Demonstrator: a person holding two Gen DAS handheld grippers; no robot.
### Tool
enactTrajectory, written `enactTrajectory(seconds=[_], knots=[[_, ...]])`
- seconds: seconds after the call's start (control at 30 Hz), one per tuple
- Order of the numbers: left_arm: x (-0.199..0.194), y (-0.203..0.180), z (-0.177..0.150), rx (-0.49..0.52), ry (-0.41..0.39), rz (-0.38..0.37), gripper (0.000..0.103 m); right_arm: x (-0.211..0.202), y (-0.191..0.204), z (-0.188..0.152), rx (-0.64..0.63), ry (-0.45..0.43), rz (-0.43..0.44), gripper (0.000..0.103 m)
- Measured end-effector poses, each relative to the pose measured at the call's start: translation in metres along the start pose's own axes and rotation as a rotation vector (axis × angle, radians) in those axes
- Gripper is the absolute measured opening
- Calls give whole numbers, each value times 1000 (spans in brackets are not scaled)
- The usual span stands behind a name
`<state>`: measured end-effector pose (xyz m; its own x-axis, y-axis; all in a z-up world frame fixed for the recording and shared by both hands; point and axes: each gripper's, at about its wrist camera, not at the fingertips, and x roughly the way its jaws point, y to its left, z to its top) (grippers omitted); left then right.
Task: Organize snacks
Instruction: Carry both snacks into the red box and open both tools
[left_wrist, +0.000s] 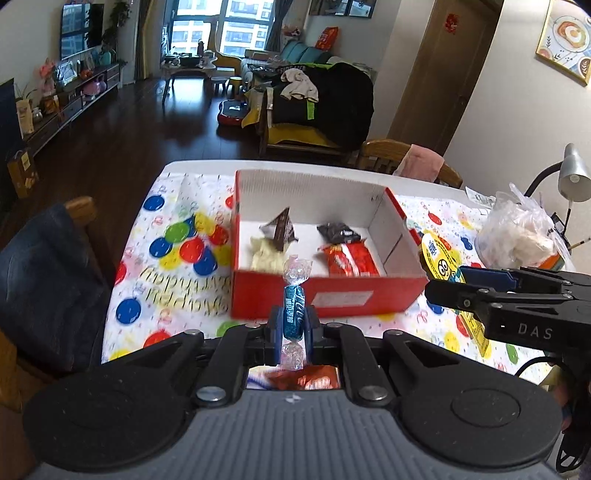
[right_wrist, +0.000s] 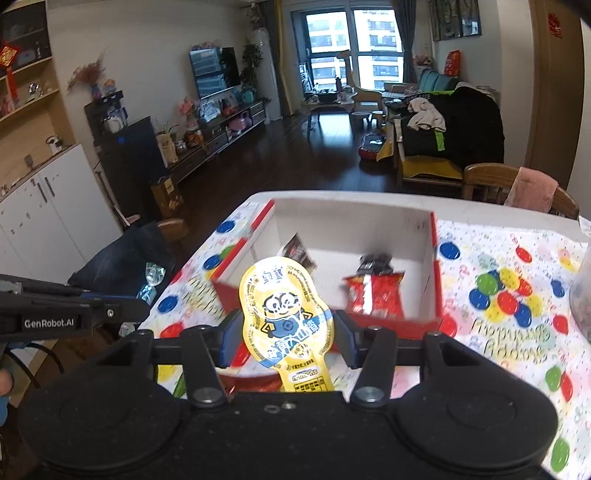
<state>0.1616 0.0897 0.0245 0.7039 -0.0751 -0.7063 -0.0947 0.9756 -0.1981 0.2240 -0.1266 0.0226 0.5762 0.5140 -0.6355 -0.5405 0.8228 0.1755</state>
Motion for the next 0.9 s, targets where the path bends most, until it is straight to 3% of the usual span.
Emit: enactTrajectory(seconds=[0.5, 0.9], knots=[[92, -12, 71, -22, 102, 7, 11, 83, -56, 63, 42, 69, -1, 51], [166, -3, 94, -53, 214, 98, 11, 164, -75, 78, 28, 189, -52, 51]])
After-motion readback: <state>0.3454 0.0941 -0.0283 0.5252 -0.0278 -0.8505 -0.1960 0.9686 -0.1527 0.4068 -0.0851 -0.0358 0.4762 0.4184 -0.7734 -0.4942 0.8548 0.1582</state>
